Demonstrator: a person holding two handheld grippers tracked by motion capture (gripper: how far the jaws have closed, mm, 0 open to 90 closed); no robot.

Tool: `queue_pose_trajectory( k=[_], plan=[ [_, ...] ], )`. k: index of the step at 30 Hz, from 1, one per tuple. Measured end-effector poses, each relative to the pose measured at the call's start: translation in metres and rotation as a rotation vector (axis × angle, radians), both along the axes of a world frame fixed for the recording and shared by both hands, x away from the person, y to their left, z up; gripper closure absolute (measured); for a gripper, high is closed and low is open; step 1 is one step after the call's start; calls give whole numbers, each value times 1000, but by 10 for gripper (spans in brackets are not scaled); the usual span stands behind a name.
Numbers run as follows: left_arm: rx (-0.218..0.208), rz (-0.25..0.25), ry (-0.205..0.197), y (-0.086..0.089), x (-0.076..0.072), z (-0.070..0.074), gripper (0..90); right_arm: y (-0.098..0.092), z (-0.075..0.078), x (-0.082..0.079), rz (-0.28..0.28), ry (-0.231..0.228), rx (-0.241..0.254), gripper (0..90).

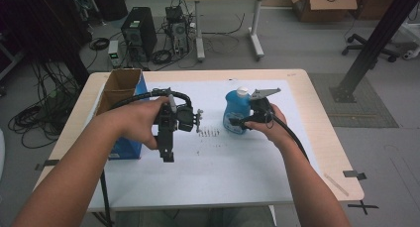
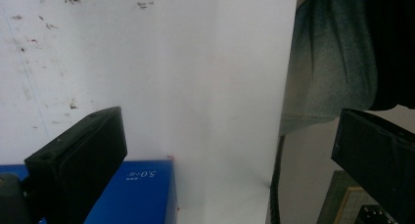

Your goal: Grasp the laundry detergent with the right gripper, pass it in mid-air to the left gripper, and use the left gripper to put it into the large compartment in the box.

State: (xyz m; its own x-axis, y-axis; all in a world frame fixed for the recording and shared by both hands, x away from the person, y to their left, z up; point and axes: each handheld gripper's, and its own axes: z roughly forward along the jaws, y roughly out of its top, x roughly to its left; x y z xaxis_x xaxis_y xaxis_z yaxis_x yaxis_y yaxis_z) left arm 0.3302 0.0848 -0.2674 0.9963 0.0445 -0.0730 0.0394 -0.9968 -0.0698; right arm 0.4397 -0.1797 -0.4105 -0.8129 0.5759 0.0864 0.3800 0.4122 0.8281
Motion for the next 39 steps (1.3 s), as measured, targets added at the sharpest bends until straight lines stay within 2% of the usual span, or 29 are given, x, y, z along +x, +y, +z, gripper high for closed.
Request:
queue_pose_trajectory(
  k=[15,30,39],
  plan=[
    [-10,4,-5,2,0,-1,2,4,-2,-3,0,-38,-7,258],
    [-5,3,-4,0,3,-2,2,2,-4,-5,2,-58,4,332],
    [-4,11,-4,0,3,-3,2,4,-6,-6,-6,-101,-1,421]
  ],
)
